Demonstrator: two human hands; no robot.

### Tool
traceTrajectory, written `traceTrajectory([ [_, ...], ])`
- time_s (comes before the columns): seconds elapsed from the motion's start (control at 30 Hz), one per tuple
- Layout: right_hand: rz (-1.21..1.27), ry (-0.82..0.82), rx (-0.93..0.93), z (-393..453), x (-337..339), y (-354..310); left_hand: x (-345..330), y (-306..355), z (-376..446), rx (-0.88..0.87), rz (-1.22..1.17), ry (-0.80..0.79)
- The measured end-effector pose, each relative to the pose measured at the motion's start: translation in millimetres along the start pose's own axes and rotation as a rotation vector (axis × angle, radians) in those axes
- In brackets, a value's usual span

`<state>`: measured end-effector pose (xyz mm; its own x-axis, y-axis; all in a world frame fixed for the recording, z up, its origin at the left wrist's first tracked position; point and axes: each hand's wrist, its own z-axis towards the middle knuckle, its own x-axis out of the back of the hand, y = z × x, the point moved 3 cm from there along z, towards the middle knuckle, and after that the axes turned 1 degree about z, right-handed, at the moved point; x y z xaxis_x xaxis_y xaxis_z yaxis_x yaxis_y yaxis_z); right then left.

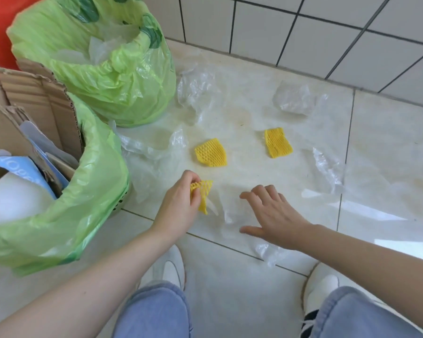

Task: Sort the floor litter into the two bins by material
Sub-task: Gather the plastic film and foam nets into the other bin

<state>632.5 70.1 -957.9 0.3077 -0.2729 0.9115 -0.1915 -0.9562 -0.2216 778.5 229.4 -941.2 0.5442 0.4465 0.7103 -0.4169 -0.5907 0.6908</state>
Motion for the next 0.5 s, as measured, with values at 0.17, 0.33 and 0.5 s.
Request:
traceTrajectory([
  [0.17, -0.179, -0.082, -0.086, -20.8, -25.5, 9.3, 2.6, -11.9, 6.9, 0.125, 0.033, 0.040],
  [0.33, -0.151, -0.105, -0.242, -28.9, -28.3, 13.1, 6.9, -23.2, 7.4, 0.221, 0.173, 0.074],
  [0.5, 0.043, -0.071, -0.248, -16.0, -30.1, 10.8, 10.8, -46.2, 17.4, 0.410, 0.276, -0.005],
])
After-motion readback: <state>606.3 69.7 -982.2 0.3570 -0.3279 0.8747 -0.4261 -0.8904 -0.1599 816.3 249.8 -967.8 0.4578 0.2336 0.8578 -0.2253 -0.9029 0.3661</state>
